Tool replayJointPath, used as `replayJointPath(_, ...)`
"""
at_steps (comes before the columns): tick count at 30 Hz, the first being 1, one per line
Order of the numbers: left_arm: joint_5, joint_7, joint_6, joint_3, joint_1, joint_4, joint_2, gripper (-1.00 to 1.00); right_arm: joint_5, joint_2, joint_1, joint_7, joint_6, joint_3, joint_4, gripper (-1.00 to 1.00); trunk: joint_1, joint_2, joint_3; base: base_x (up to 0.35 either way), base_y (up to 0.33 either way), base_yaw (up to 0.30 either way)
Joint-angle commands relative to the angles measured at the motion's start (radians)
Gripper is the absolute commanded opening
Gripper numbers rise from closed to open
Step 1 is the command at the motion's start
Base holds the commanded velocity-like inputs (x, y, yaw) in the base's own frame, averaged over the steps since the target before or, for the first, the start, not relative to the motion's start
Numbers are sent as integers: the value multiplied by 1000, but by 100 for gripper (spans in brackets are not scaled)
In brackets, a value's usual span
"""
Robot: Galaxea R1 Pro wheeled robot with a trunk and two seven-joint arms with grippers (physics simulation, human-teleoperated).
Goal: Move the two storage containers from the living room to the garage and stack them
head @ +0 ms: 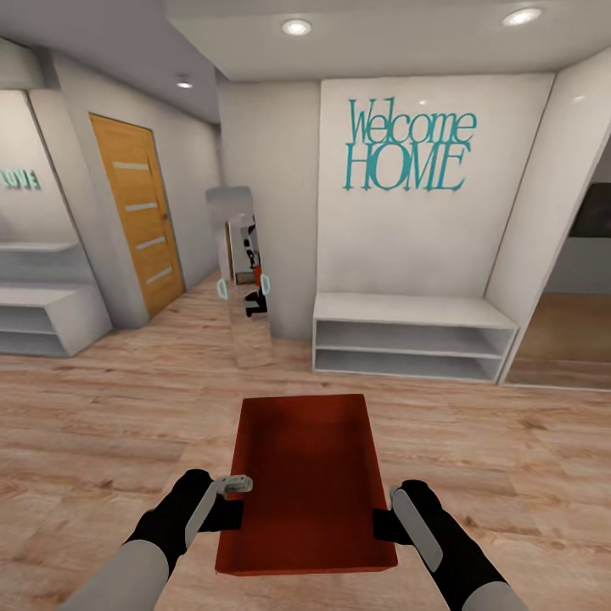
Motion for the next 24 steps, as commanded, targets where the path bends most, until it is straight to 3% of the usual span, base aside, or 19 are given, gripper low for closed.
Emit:
replayJointPath(1,12,5,4,0,-1,-2,0,-100,-25,0,-1,-8,-5,-1,-1,-100,1,-1,-1,244,0,32)
replayJointPath(12,13,5,4,0,0,-2,0,-100,-25,0,-1,-7,-5,-1,-1,-100,1,-1,-5,243,0,179)
replayJointPath(24,12,5,4,1,0,-2,0,-100,-25,0,-1,-7,-5,-1,-1,-100,1,-1,-6,231,0,21)
